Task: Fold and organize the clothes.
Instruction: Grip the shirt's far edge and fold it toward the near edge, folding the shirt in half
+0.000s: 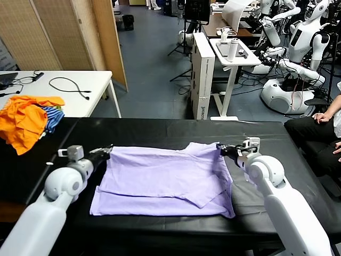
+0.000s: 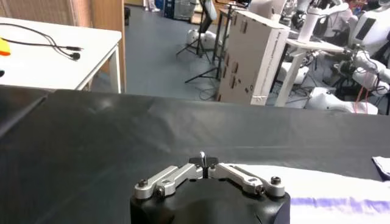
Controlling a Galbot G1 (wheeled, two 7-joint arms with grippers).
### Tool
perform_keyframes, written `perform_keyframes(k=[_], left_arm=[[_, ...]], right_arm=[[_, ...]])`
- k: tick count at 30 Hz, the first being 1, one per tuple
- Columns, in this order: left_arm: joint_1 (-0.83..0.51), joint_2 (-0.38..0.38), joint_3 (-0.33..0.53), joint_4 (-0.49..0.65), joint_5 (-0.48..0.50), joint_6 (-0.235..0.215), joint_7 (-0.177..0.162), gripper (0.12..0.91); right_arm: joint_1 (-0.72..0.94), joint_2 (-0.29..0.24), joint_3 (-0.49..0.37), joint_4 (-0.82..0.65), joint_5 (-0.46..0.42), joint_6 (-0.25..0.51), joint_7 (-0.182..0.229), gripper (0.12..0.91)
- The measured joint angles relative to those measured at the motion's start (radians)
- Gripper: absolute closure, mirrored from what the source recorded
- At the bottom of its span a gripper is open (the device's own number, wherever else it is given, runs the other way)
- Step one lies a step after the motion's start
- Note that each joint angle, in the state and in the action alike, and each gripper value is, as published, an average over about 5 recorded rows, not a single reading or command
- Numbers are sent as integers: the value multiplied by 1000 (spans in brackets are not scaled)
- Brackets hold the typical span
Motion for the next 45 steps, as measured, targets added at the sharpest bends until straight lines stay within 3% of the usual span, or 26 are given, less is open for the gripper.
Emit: perform_keyframes(k=[8,16,25,37,45], left_arm=[[133,1,-63,-134,10,-5,0,881],[240,-1,-119,-210,20,-6,0,881],[322,-26,-152,-217,62,-18,18,881],[410,-60,-170,-233,117,-42,39,881],[453,-82,-172,-248,149,-35,19,881]], right_arm=[[-149,-45,70,141,-7,0,7,886],[-308,-54,148,218,-25,0,-1,886],[-465,-52,211,281,-31,0,-8,886],[-580,-38,202,313,-58,0,-14,886],[-612,-41,220,343,-57,0,-32,866]])
